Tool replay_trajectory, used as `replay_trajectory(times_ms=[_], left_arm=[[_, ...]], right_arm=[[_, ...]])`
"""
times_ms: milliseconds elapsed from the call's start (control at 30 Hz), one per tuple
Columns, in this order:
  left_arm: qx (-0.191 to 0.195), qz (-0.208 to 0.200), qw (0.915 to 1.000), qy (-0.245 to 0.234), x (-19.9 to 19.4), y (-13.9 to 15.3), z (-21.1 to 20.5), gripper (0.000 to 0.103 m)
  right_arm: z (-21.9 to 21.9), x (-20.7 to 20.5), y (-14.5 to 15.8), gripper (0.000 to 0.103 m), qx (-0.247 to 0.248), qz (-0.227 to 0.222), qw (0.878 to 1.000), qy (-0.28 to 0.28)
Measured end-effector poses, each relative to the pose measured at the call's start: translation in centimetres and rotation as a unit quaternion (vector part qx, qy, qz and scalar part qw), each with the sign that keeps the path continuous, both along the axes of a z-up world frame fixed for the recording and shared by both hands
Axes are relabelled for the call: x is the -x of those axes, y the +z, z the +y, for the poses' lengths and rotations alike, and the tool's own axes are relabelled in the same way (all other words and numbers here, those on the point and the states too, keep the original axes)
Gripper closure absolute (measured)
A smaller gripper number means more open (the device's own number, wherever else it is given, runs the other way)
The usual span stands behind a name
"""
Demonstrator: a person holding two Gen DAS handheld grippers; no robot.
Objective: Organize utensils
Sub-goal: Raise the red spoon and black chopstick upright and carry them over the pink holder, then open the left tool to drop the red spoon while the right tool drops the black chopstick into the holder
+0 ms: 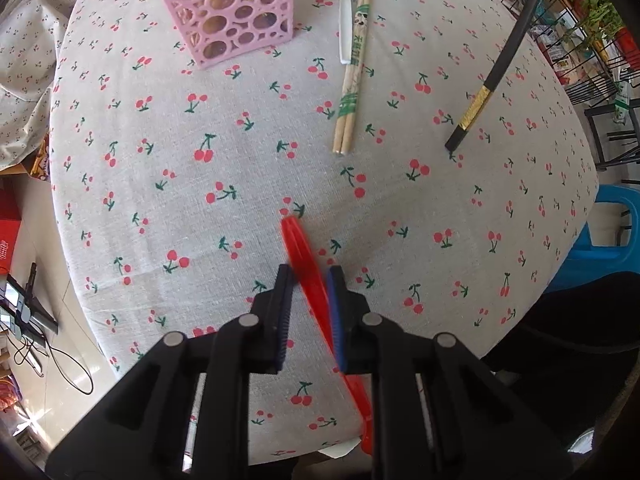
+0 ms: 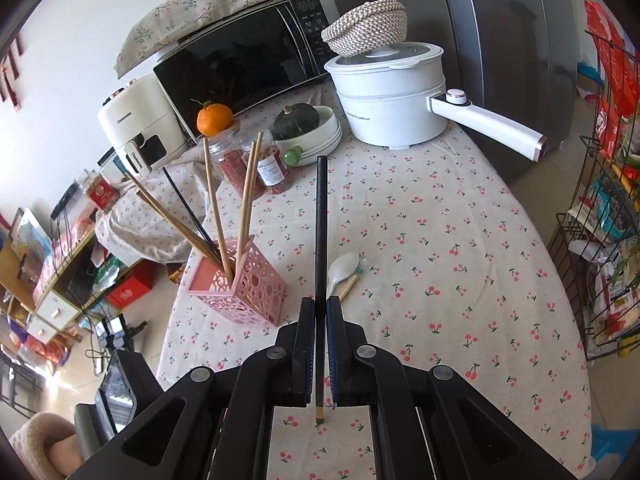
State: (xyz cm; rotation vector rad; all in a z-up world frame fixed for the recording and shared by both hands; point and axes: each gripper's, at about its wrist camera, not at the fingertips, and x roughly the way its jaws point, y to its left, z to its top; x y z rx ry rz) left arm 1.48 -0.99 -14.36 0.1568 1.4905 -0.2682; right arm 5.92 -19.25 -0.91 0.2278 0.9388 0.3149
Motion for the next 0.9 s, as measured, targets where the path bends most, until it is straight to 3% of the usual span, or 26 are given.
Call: replay_trajectory(times_ms=[133, 267, 433, 567, 633, 900], left_arm=[[0.004, -0.023, 0.9997, 0.007, 0.4, 0.9, -0.3, 0.091], [0.029, -0.089, 0.9954, 0.019, 0.4, 4.5, -0.1, 0.091], [0.084, -0.208, 0.9738, 0.039, 0.7, 10.6, 0.5, 0.091], [0.12, -0.299, 0.9444, 0.065, -0.2, 14.2, 2.2, 0.091], [0.133, -0.347, 0.9247, 0.081, -0.8, 15.7, 3.0, 0.091], [0.149, -0.536, 0.8215, 0.125, -1.8, 18.3, 4.7, 0.091]], right_arm=[[-0.1, 0.1, 0.2, 0.097, -0.005, 0.001, 1.0, -0.001], [0.0, 0.5, 1.0, 0.097, -0.01, -0.013, 1.0, 0.002], [0.5, 1.4, 3.0, 0.097, -0.011, -0.05, 0.999, 0.009], [1.1, 2.0, 4.8, 0.097, -0.01, -0.08, 0.997, 0.019], [1.4, 2.3, 5.6, 0.097, -0.01, -0.094, 0.995, 0.023], [2.2, 2.5, 7.0, 0.098, -0.023, -0.112, 0.993, 0.026]])
